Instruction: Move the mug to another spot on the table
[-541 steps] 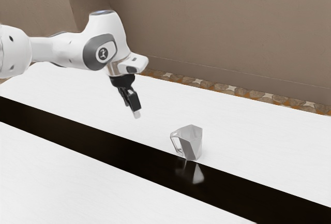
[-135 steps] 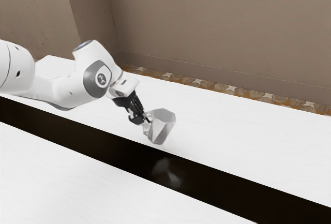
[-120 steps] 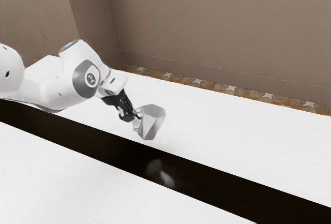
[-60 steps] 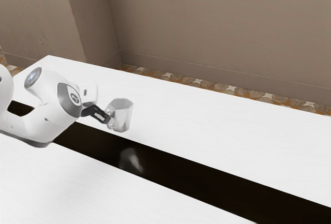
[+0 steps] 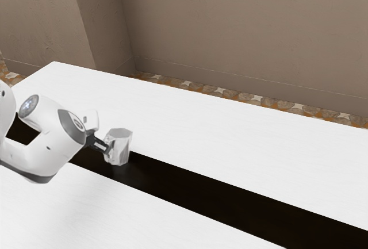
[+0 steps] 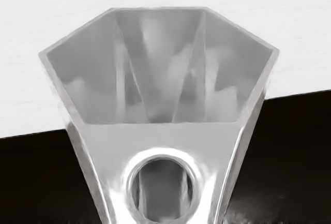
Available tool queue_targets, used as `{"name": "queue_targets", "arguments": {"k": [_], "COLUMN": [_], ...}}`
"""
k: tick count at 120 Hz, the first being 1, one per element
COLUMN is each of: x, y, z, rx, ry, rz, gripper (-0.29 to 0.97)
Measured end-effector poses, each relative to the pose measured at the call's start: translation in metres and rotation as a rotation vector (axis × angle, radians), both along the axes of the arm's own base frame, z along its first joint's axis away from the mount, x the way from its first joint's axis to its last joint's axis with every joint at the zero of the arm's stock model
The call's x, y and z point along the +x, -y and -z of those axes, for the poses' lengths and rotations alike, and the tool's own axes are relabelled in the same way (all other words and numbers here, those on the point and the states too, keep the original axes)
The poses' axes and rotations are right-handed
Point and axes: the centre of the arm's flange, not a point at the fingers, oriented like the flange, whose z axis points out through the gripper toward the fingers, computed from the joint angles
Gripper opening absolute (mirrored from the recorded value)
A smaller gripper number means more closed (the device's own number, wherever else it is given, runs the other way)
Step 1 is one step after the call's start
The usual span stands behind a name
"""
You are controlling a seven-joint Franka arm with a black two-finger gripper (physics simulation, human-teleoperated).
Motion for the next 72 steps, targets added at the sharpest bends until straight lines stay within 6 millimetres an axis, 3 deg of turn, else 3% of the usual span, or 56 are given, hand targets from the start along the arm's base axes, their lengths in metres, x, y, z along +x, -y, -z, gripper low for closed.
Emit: {"name": "queue_targets", "arguments": {"k": [49,72], "x": [-0.0022,-0.0023], "y": [0.0001,-0.0007], "z": [0.0080,0.0059], "rx": [-0.019,-0.030], "ry": [-0.015,-0.012], "rz": [-0.015,-0.026], "gripper": [0.47,0.58]}}
